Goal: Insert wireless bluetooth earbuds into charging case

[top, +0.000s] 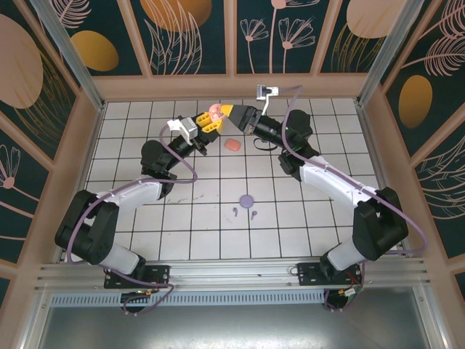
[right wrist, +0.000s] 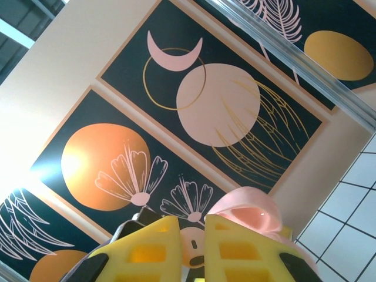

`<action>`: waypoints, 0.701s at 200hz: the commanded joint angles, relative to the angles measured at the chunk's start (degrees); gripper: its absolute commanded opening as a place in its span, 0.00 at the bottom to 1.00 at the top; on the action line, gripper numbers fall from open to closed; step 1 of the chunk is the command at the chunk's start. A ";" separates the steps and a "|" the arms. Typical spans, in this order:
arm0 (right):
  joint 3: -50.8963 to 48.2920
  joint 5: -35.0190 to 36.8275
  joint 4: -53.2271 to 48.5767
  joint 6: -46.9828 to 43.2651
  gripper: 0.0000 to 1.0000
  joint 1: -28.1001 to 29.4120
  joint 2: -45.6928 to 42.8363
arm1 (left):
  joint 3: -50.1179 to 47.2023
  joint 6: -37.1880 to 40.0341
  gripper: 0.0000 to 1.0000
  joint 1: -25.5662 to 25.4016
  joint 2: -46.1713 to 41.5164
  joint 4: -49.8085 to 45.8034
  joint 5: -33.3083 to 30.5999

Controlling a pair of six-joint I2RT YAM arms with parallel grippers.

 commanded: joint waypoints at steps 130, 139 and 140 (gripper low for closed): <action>0.83 6.87 -14.74 -3.06 0.11 -0.32 0.02 | 1.50 -0.47 0.00 -0.31 -0.52 2.59 -0.78; 1.02 8.05 -16.68 -3.38 0.11 -0.26 -0.19 | 1.42 -0.46 0.00 -0.31 -0.61 2.69 -0.86; 1.01 8.20 -16.78 -3.41 0.11 -0.29 -0.29 | 1.42 -0.46 0.00 -0.35 -0.61 2.69 -0.91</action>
